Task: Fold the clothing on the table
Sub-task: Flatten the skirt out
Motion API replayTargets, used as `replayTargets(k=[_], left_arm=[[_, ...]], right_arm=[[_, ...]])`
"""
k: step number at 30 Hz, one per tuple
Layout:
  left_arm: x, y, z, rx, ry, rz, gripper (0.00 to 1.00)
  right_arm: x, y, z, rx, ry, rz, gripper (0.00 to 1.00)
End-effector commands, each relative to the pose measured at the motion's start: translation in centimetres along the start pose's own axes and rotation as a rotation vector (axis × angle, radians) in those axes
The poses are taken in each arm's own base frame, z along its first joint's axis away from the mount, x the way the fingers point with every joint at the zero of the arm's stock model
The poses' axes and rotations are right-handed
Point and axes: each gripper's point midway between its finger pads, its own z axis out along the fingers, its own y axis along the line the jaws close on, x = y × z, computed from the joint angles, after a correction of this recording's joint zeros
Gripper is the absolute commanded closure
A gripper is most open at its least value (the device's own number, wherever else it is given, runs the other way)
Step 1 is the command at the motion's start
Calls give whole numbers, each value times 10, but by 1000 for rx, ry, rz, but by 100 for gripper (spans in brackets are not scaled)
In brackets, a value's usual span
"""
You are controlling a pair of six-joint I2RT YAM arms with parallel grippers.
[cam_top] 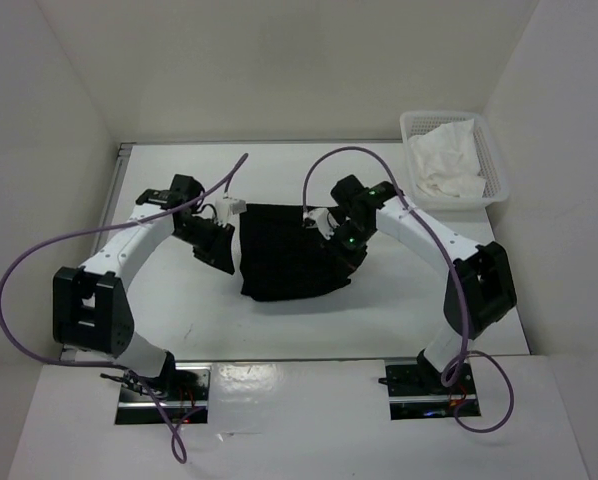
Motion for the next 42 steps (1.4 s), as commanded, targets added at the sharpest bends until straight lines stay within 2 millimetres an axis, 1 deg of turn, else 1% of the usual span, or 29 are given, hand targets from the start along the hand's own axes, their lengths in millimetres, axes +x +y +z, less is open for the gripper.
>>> replayTargets(k=[1, 2, 3, 4, 7, 8, 10, 12, 13, 14, 15, 17, 18, 19, 20, 21, 22, 23, 24, 25, 26, 27, 29, 30, 32, 34, 35, 37, 42], left_arm=[[-6, -14, -22, -38, -78, 128, 67], [-11, -17, -28, -47, -100, 147, 58], [-17, -23, -32, -41, -118, 182, 48], [-12, -26, -34, -34, -99, 181, 37], [-12, -35, -37, -5, -89, 218, 25], [-12, -36, -40, -19, -96, 226, 22], [-18, -40, -50, -51, -137, 242, 17], [-21, -35, -58, -113, -151, 244, 14], [-27, -30, -59, -142, -169, 249, 12], [-31, -28, -63, -170, -190, 252, 10], [-41, -23, -68, -219, -231, 253, 9], [-44, -15, -65, -247, -246, 233, 7], [-49, -11, -63, -261, -266, 222, 6], [-52, -10, -64, -265, -280, 231, 5], [-52, -4, -60, -266, -279, 205, 4], [-53, 2, -56, -276, -274, 202, 2], [-55, 7, -49, -273, -275, 187, 2], [-57, 7, -50, -274, -285, 182, 0], [-56, 12, -44, -269, -265, 169, 0], [-58, 15, -42, -264, -268, 162, 0], [-57, 17, -40, -261, -259, 156, 0], [-58, 20, -38, -261, -258, 155, 0], [-58, 20, -38, -261, -258, 155, 0], [-57, 24, -38, -267, -262, 147, 0], [-57, 24, -38, -267, -262, 147, 0], [-57, 26, -40, -272, -265, 140, 0], [-54, 27, -37, -269, -258, 135, 0], [-54, 27, -37, -269, -258, 135, 0], [-53, 29, -35, -267, -250, 129, 0]], right_arm=[[21, 35, 1, -88, 111, -91, 90], [25, 42, 1, -111, 131, -120, 83], [18, 54, 3, -140, 136, -163, 67], [19, 60, 4, -167, 160, -186, 42], [26, 67, 14, -173, 238, -222, 22], [27, 66, 16, -176, 247, -217, 19], [26, 75, 18, -205, 242, -227, 14], [14, 73, 17, -196, 211, -253, 12], [10, 58, 18, -127, 204, -237, 12], [0, 48, 18, -74, 173, -220, 12], [-17, 34, 23, -6, 118, -179, 12], [-30, 0, 20, 150, 73, -127, 12], [-33, -9, 24, 202, 62, -84, 12], [-41, -24, 22, 265, 28, -54, 12], [-49, -41, 29, 320, -1, -30, 12], [-48, -55, 31, 393, 5, -15, 12], [-57, -67, 35, 432, -33, 15, 12], [-60, -73, 38, 457, -41, 32, 12], [-58, -82, 40, 483, -34, 52, 12], [-59, -85, 44, 491, -35, 71, 12], [-60, -91, 52, 502, -32, 72, 13], [-60, -99, 52, 527, -37, 93, 14], [-65, -108, 54, 569, -56, 105, 20], [-63, -123, 55, 600, -67, 127, 22], [-63, -139, 50, 642, -76, 162, 30], [-62, -158, 48, 631, -96, 218, 30], [-67, -165, 45, 626, -114, 232, 30], [-58, -179, 50, 609, -91, 270, 28], [-45, -170, 71, 518, -9, 285, 28]])
